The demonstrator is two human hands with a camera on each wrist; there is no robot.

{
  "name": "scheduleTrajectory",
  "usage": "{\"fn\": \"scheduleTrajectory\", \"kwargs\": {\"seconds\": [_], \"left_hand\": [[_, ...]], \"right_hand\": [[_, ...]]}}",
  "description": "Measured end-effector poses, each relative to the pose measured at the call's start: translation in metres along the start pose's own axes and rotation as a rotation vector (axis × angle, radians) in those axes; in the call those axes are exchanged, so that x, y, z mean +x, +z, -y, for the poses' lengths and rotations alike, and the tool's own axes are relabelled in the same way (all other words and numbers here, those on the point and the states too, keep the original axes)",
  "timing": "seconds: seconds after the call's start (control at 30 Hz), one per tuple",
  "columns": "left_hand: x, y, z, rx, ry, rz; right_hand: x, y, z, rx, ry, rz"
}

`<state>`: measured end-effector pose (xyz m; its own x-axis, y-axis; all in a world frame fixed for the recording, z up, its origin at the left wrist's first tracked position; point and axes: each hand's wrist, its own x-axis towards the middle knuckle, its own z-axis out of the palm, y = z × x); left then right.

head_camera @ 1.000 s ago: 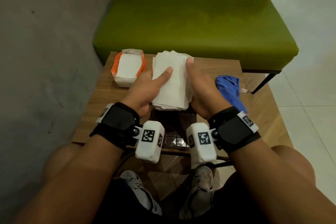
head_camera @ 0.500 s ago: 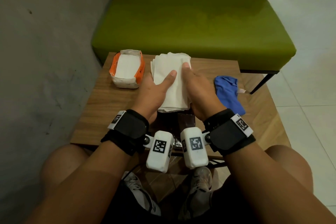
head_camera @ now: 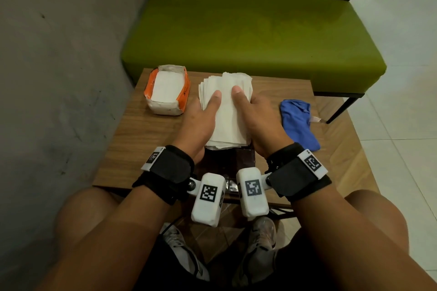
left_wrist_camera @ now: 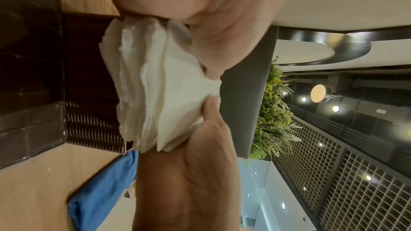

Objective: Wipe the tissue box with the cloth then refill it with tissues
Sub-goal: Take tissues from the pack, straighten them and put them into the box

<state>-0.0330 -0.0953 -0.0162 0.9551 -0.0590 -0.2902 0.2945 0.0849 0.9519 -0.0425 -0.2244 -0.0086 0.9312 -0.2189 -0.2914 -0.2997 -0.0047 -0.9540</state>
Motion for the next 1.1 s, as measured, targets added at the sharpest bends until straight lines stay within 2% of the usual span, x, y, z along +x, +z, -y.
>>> {"fn": "scheduleTrajectory", "kwargs": {"seconds": [0.1,0.27,0.37,0.5,0.87,1.0,1.1], "left_hand": [[-0.001,-0.001,0.000,-0.001,0.003,0.022],[-0.003,-0.007,0.000,-0.030,-0.014,0.045],[-0.003,-0.009,-0.002,-0.065,-0.027,0.017],[0.001,-0.010,-0.002,-0.080,-0.037,-0.025],[0.006,-0.015,0.005,-0.014,0.001,0.009],[0.007,-0.015,0.007,0.003,0.002,-0.003],[0.006,-0.014,0.006,0.001,-0.007,-0.014]], "right_hand": [[0.003,-0.002,-0.002,-0.026,0.009,-0.015],[0.005,-0.006,-0.001,-0.052,0.005,0.048],[0.005,-0.008,-0.001,0.015,-0.017,0.082],[0.007,-0.009,-0.001,0.046,-0.060,-0.024],[0.014,-0.012,-0.002,0.059,-0.116,-0.086],[0.017,-0.019,0.004,-0.018,-0.150,-0.125],[0.018,-0.021,0.009,-0.011,-0.131,-0.108]]}}
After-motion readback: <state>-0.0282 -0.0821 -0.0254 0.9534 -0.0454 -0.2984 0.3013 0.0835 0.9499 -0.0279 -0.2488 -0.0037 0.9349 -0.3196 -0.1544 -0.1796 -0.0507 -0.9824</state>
